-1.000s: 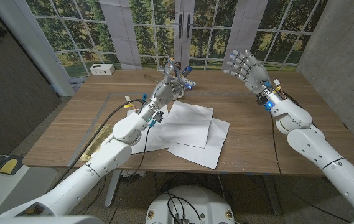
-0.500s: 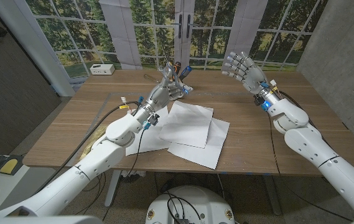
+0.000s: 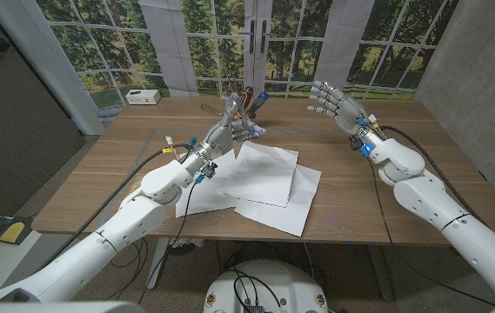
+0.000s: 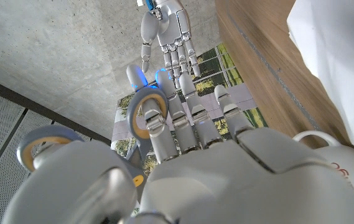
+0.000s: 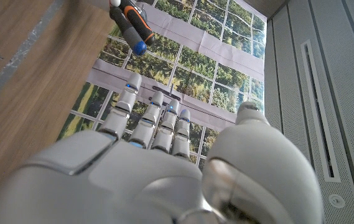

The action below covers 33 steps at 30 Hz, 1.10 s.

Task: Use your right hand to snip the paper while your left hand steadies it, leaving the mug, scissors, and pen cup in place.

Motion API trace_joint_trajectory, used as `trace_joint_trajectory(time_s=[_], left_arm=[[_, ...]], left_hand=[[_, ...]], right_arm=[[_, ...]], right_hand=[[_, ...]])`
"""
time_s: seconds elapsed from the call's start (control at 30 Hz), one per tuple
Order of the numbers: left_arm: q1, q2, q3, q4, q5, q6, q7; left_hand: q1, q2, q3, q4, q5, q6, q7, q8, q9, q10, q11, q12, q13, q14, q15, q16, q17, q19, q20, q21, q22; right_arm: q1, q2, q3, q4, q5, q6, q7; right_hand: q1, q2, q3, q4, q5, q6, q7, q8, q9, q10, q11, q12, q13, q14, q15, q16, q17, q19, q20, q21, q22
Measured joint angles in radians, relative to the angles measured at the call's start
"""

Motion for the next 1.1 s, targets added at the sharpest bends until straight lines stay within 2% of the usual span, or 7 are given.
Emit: trace_joint_trajectory(time_s=[0.13,0.37,0.43,0.57,0.8,1.1], left_arm=[[-0.002,0.01,-0.001,0.0,-0.004,0.011,-0.009],[-0.004,0.024,-0.001,-0.006,-0.007,0.026,-0.02],[-0.004,0.028,-0.001,-0.009,-0.009,0.029,-0.025],[-0.001,0.035,-0.003,-0.013,-0.012,0.031,-0.032],[0.008,0.046,-0.005,-0.02,-0.01,0.031,-0.04],[0.018,0.064,-0.01,-0.037,-0.014,0.038,-0.049]], left_hand=[[0.0,0.0,0.0,0.0,0.001,0.0,0.0,0.0,-0.004,0.0,0.0,0.0,-0.002,0.0,0.0,0.0,0.0,0.0,0.0,0.0,0.0],[0.0,0.0,0.003,-0.003,0.001,-0.001,0.001,-0.004,-0.005,-0.004,0.0,0.0,-0.002,0.0,0.0,0.0,0.0,0.0,0.0,0.0,0.0],[0.0,0.0,0.003,-0.003,0.001,-0.002,0.002,-0.004,-0.005,-0.004,0.0,-0.001,-0.002,0.0,0.0,0.0,0.0,0.0,0.0,0.0,0.0],[0.0,0.0,0.003,-0.003,0.001,-0.003,0.003,-0.004,-0.005,-0.004,0.0,-0.001,-0.002,0.0,0.0,-0.004,0.0,-0.004,0.004,0.0,0.0],[0.0,0.0,0.003,-0.003,0.001,-0.003,0.003,-0.008,-0.009,-0.005,0.002,-0.001,-0.007,0.0,0.0,-0.004,0.0,-0.004,0.004,0.0,0.0],[-0.005,0.005,0.003,-0.003,0.001,-0.003,0.003,-0.012,-0.009,-0.007,0.004,0.004,-0.007,0.0,0.0,-0.004,0.0,-0.004,0.004,0.0,0.0]], right_arm=[[0.002,-0.003,-0.011,0.01,-0.026,0.001,-0.013],[-0.003,-0.017,-0.026,0.017,-0.074,0.002,-0.042],[-0.006,-0.022,-0.029,0.016,-0.083,0.0,-0.048],[-0.012,-0.032,-0.033,0.008,-0.11,-0.012,-0.068],[-0.029,-0.064,-0.037,-0.028,-0.148,-0.036,-0.101],[-0.055,-0.105,-0.037,-0.077,-0.182,-0.081,-0.135]], right_hand=[[0.015,0.0,0.003,-0.011,0.0,-0.002,-0.002,0.0,0.0,-0.008,0.0,0.0,0.0,-0.004,-0.004,0.0,0.0,0.0,0.0,-0.006,0.0],[0.026,0.0,0.009,-0.017,0.0,-0.005,-0.005,0.0,0.003,-0.009,0.002,0.0,0.002,-0.011,0.0,0.0,0.0,0.0,0.0,-0.014,0.002],[0.035,0.009,0.008,-0.025,0.0,-0.005,-0.005,0.0,0.003,-0.009,0.002,0.0,0.002,-0.013,-0.002,0.0,0.0,-0.004,-0.004,-0.016,0.003],[0.051,0.004,0.015,-0.035,0.0,-0.005,-0.005,0.0,0.003,-0.012,-0.002,0.0,0.002,-0.023,-0.002,0.0,-0.003,-0.009,-0.009,-0.023,0.003],[0.074,0.008,0.017,-0.049,0.0,-0.011,-0.011,0.0,0.003,-0.02,-0.009,0.0,0.002,-0.043,0.0,0.0,-0.003,-0.023,-0.009,-0.041,0.003],[0.091,0.013,0.02,-0.06,-0.004,-0.03,-0.016,-0.005,0.003,-0.032,-0.011,-0.006,0.002,-0.055,0.002,0.0,-0.003,-0.013,-0.011,-0.041,0.003]])
